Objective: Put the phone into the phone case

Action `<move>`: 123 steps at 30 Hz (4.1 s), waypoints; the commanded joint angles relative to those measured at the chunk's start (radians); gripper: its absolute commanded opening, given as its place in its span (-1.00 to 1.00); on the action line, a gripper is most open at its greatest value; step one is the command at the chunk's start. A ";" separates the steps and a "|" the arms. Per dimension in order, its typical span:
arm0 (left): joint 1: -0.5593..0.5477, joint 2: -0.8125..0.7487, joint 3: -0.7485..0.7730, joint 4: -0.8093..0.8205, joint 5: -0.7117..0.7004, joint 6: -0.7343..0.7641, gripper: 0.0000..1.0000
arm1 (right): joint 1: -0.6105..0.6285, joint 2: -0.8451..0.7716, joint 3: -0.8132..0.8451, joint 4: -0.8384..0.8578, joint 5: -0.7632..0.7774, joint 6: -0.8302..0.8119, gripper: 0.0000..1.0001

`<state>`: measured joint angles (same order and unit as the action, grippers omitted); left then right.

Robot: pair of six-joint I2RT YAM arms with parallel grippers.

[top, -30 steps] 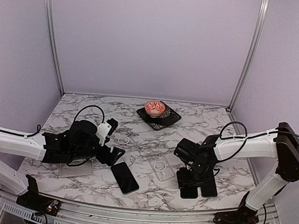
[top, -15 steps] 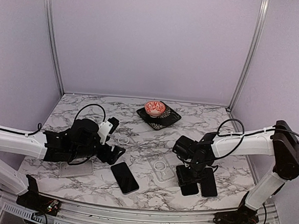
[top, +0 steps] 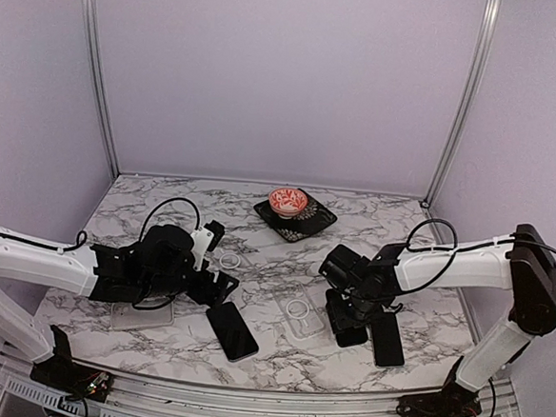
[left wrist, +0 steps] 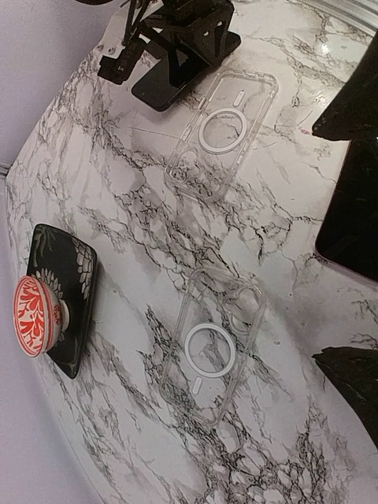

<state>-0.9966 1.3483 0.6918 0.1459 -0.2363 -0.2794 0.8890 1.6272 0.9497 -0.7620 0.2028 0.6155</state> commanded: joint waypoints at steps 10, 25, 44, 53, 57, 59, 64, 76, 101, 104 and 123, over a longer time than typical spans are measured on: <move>-0.089 0.072 0.078 -0.038 -0.029 -0.140 0.82 | -0.009 -0.131 -0.063 0.243 0.123 -0.029 -0.08; -0.091 0.039 0.050 0.006 -0.090 -0.108 0.88 | 0.119 -0.073 0.149 0.285 0.316 -0.066 -0.11; -0.035 0.008 0.002 0.047 -0.102 -0.047 0.98 | 0.208 0.007 0.031 0.456 0.161 -0.161 -0.13; -0.030 0.038 0.010 0.047 -0.084 -0.055 0.98 | 0.193 0.052 0.060 0.410 0.107 -0.121 -0.13; -0.028 0.037 0.009 0.050 -0.089 -0.051 0.98 | 0.189 0.062 0.052 0.433 0.079 -0.121 -0.13; -0.027 0.042 0.012 0.047 -0.089 -0.052 0.98 | 0.187 0.074 0.061 0.429 0.079 -0.119 -0.13; -0.027 0.044 0.015 0.046 -0.083 -0.053 0.98 | 0.166 0.059 0.096 0.404 0.108 -0.144 -0.15; -0.025 0.020 0.016 0.037 -0.101 -0.045 0.98 | 0.121 0.040 0.029 0.516 0.068 -0.130 -0.19; -0.025 0.061 0.013 0.021 -0.087 -0.049 0.98 | 0.167 0.037 0.063 0.422 0.080 -0.071 -0.21; -0.025 0.056 0.013 0.018 -0.089 -0.049 0.98 | 0.167 0.036 0.039 0.432 0.080 -0.068 -0.22; -0.025 0.069 0.033 0.011 -0.076 -0.040 0.98 | 0.126 0.049 -0.042 0.533 0.057 -0.127 -0.21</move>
<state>-1.0279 1.4006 0.6910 0.1722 -0.3153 -0.3321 1.0248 1.6794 0.9092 -0.2783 0.2462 0.5095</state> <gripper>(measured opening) 0.989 0.716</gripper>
